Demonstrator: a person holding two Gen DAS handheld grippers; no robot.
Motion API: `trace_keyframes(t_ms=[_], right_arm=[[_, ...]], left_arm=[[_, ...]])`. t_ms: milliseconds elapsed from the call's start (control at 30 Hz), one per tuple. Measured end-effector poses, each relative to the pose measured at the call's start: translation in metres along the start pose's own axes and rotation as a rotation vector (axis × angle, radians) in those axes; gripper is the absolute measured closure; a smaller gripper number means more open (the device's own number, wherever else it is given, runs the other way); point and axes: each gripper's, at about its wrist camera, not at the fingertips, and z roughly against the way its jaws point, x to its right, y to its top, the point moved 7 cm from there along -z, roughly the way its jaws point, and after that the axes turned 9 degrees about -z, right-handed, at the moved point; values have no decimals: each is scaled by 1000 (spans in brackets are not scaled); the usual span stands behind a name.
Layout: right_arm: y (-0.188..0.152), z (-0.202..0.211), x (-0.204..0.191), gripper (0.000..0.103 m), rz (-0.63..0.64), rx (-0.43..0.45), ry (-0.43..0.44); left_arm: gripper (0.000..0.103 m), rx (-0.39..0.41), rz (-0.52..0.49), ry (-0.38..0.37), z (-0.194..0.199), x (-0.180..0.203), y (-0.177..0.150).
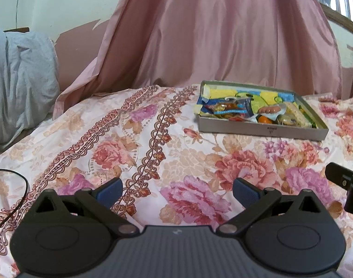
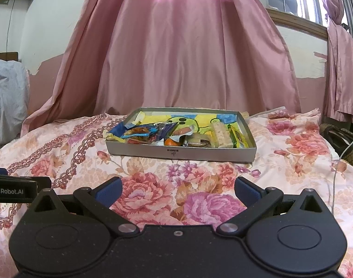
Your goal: Organize snacks
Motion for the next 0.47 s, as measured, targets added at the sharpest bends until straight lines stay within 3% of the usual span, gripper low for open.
trace_keyframes(t_ms=[467], right_arm=[[-8,-6,-7,1,36,-21,5]], left_arm=[[1,15,-60,7,-3,4,-7]])
